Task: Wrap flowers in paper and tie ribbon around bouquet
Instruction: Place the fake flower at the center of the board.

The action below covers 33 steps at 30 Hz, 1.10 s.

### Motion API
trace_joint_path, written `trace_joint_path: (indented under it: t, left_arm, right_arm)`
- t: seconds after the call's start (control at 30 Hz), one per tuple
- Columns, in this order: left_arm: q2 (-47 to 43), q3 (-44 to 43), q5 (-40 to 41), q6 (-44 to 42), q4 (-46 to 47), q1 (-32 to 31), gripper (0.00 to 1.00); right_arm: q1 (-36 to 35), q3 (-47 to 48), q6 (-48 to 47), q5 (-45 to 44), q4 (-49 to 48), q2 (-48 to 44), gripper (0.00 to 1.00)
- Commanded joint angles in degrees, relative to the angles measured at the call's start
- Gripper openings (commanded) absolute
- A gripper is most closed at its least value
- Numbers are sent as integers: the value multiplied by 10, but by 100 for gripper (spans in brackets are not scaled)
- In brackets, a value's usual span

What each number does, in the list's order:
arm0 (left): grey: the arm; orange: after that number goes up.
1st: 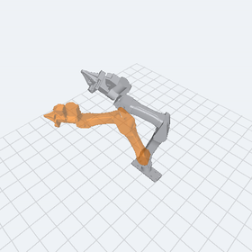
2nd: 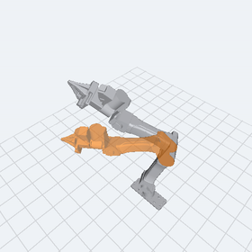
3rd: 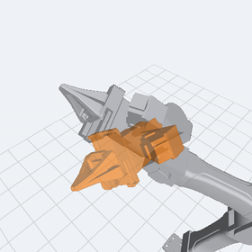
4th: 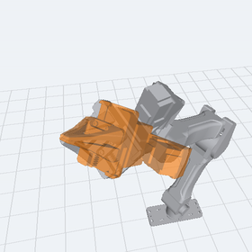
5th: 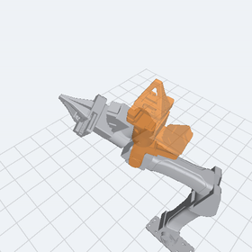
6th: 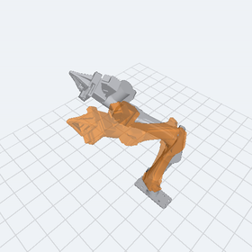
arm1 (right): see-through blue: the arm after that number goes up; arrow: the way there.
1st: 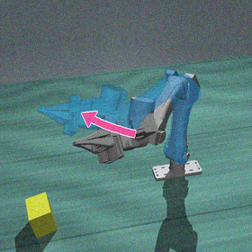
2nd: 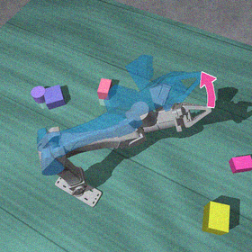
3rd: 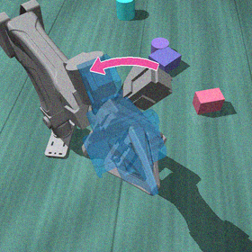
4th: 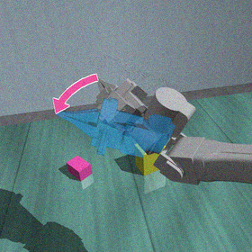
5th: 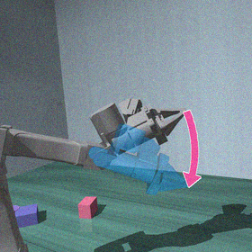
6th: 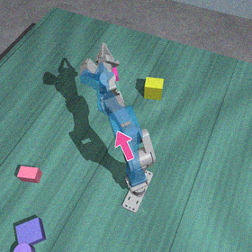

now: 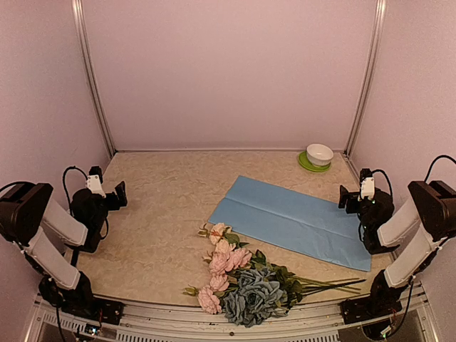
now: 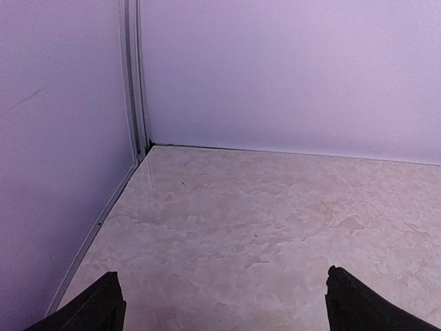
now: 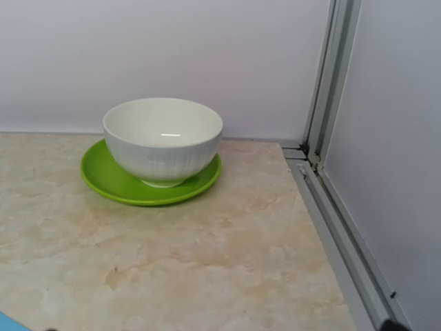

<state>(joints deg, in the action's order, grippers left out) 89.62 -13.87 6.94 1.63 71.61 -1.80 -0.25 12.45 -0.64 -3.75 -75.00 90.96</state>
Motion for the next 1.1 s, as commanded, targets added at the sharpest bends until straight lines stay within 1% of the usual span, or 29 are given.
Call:
trace_joint_path:
  t: [0.0,0.17,0.2,0.27,0.3,0.33,0.37,0.4,0.43,0.47,0.5,0.53,0.6,0.63,0.67,0.7,0.77,0.83,0.93,0.97,1.07]
  left_arm:
    - [-5,-6,6,1,17,2,99]
    - [-6,-6,4,0,17,4,99]
    - [-9,-5,3,-1,20,4,99]
    - [-44,-20,10,-3,-29,0,99]
    - [-77,-38,22,-2,-82,-3,99]
    - [-105,-59,35,1,-140,-4,99]
    - [-128,-72,43,6,-169,-5,99]
    - [-149,-79,37,18,-177,-6,99]
    - [-165,-85,19,38,-186,-8,99]
    - [-180,-94,-11,58,-201,-16,99]
    - [-190,-106,-32,74,-222,-35,99]
    - [-199,-117,-28,79,-242,-68,99]
    - [-207,-131,27,49,-262,-172,99]
    - [-205,-137,57,27,-270,-227,99]
    - [-200,-148,84,8,-284,-278,99]
    - [-193,-163,98,0,-310,-318,99]
    - [-175,-199,99,5,-384,-389,99]
    - [-154,-228,88,12,-432,-432,96]
    - [-131,-256,59,-10,-468,-492,92]
    - [-127,-262,49,-20,-475,-509,91]
    - [-131,-267,-7,-45,-491,-540,90]
  right_arm:
    - [-2,3,-5,-4,-18,-4,100]
    - [-2,4,-5,-4,-17,-4,100]
    - [0,6,-4,15,-11,-6,100]
    - [1,9,-11,32,-9,-8,100]
    - [1,13,-14,42,7,-19,100]
    - [1,23,-20,51,48,-42,100]
    - [1,42,-22,60,108,-77,100]
    - [1,72,-18,67,185,-109,100]
    - [2,102,4,85,250,-141,100]
    - [2,129,22,130,298,-166,100]
    - [3,155,42,190,334,-182,100]
    - [1,178,70,265,359,-190,100]
    - [-12,221,130,389,407,-193,100]
    - [-36,242,142,434,433,-194,100]
    - [-64,259,126,463,477,-199,100]
    - [-96,277,89,467,568,-207,100]
    - [-176,316,23,412,722,-228,100]
    - [-245,345,11,362,838,-247,100]
    - [-324,390,48,321,983,-270,100]
    - [-344,401,67,295,1027,-278,100]
    - [-372,434,142,234,1146,-296,98]
